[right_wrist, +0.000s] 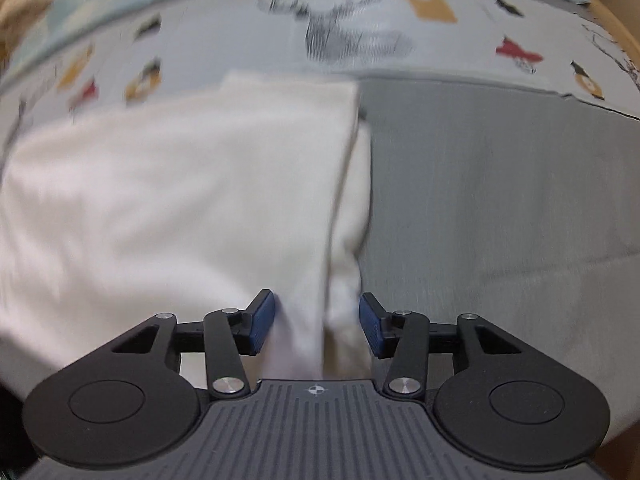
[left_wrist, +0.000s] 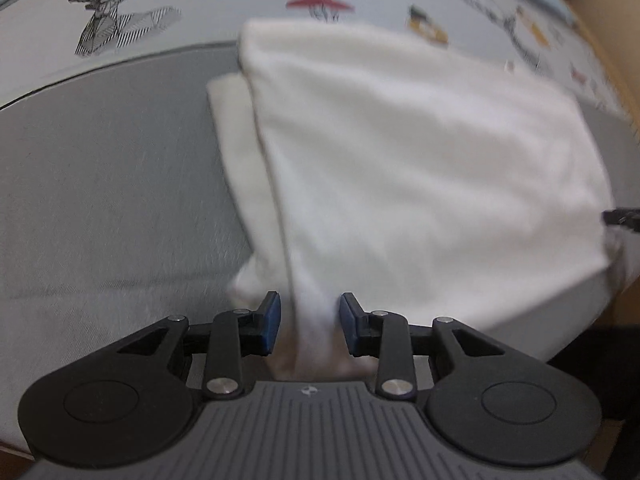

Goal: Fold small clothes

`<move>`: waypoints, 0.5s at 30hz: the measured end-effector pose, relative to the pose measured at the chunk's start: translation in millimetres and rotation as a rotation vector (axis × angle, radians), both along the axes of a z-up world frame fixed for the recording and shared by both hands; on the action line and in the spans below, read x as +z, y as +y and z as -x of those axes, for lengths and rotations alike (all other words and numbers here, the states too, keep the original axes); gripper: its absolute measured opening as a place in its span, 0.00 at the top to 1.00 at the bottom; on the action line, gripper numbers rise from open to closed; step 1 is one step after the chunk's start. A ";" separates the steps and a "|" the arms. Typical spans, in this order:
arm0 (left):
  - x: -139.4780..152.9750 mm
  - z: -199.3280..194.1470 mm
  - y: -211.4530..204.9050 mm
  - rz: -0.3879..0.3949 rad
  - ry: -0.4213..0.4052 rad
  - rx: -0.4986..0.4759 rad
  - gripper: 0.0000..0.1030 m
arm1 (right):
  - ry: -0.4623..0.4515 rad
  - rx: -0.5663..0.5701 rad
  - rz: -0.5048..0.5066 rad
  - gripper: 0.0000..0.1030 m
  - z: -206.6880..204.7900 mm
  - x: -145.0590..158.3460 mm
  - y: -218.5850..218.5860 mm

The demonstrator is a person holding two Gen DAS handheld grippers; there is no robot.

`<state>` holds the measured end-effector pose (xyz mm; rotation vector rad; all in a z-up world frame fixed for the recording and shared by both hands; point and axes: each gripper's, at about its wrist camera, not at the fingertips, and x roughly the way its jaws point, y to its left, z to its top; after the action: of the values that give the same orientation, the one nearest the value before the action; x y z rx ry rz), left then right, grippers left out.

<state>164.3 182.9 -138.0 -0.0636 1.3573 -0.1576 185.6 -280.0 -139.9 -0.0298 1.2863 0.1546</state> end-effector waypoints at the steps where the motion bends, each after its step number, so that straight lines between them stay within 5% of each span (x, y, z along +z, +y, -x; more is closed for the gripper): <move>1: -2.3 4.3 -0.6 -0.017 0.011 -0.003 0.71 | 0.011 0.008 0.021 0.52 4.2 0.0 0.2; 3: -2.3 11.6 -1.9 -0.022 0.020 -0.016 0.88 | 0.036 0.011 0.036 0.52 12.1 -0.5 -0.6; 5: 4.5 17.9 -2.0 -0.016 -0.005 -0.024 0.94 | 0.074 0.021 0.040 0.56 19.7 -4.1 -0.4; 6: 8.7 21.0 -2.6 -0.016 -0.022 -0.028 0.94 | 0.094 0.037 0.049 0.64 23.8 -6.5 1.4; 7: 12.9 24.9 -1.4 -0.014 -0.036 -0.024 0.94 | 0.100 0.058 0.061 0.93 28.3 -7.4 3.9; 8: 15.9 28.2 0.5 -0.011 -0.045 -0.013 0.94 | 0.089 0.077 0.057 0.96 31.8 -4.6 6.3; 12: 10.2 32.8 5.7 -0.029 0.003 -0.018 0.94 | -0.005 -0.001 -0.024 0.97 35.6 20.5 -0.8; 15: 7.6 33.0 -0.5 -0.039 0.045 -0.051 0.93 | 0.056 -0.045 0.013 0.96 34.5 12.6 -7.1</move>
<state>131.4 182.4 -130.4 0.0002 1.4074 -0.1733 151.1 -287.1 -127.3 -0.0076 1.3424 0.1094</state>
